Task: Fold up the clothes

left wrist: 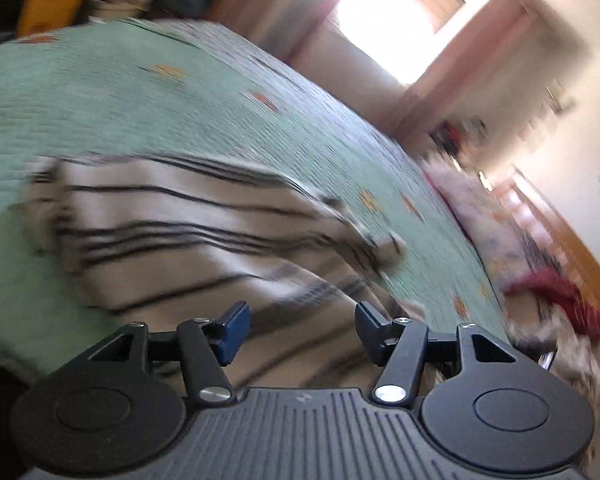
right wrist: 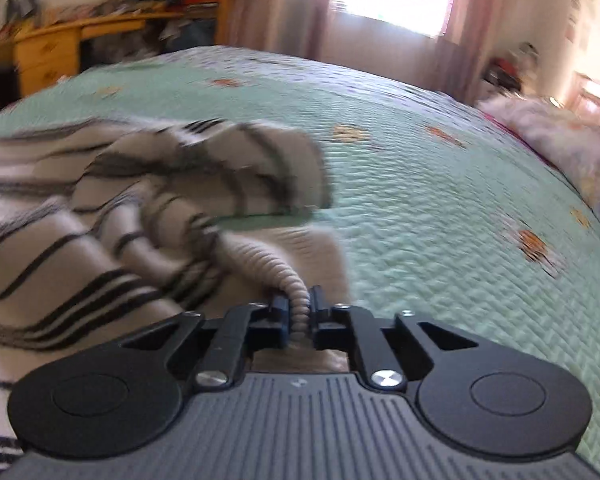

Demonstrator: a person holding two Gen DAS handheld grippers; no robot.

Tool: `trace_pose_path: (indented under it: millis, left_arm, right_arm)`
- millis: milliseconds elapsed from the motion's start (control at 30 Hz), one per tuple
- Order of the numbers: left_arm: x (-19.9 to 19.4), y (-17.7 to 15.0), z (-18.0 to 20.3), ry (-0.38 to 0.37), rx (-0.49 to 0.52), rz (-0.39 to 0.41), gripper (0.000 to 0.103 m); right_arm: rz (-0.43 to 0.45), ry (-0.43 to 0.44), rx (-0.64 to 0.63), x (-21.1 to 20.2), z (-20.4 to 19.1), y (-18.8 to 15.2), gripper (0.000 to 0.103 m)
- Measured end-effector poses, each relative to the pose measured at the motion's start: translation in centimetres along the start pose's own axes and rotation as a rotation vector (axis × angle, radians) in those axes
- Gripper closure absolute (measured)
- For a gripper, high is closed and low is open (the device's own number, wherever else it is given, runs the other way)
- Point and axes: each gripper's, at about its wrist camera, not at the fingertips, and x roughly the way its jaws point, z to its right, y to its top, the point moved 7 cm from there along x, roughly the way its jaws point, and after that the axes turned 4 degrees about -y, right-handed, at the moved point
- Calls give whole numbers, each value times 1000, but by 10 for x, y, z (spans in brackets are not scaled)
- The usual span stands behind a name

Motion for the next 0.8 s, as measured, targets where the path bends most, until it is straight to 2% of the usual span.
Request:
trace_pose_path:
  millis: [133, 233, 267, 367, 400, 467, 500, 533, 567, 633, 700, 800]
  left_arm:
    - [77, 1, 38, -50, 51, -139, 42]
    - [139, 8, 53, -80, 31, -226, 39]
    - [163, 10, 52, -55, 9, -256, 37]
    - [213, 4, 37, 55, -109, -338, 31]
    - [224, 1, 30, 71, -157, -349, 30]
    - [236, 1, 24, 74, -197, -323, 28]
    - [241, 2, 22, 74, -210, -304, 32]
    - [244, 4, 20, 84, -208, -284, 55]
    - [244, 6, 17, 84, -205, -270, 95]
    - [240, 10, 9, 51, -233, -241, 98]
    - [226, 16, 0, -8, -310, -186, 98]
    - [182, 43, 7, -128, -298, -29, 98]
  right_arm:
    - [-16, -5, 60, -9, 25, -7, 92]
    - [-21, 7, 88, -8, 26, -12, 91]
    - [-19, 8, 104, -4, 27, -10, 90]
    - [-20, 16, 133, 12, 20, -8, 74]
    - [-16, 22, 142, 13, 19, -9, 74]
    - [-15, 43, 161, 16, 18, -10, 79]
    - [-16, 44, 198, 32, 27, -1, 91]
    - [-17, 46, 235, 49, 37, 8, 94]
    - [-18, 48, 273, 66, 47, 17, 95]
    - [26, 7, 348, 59, 72, 24, 97]
    - [82, -26, 435, 40, 101, 32, 97]
    - [149, -36, 493, 1, 130, 39, 97]
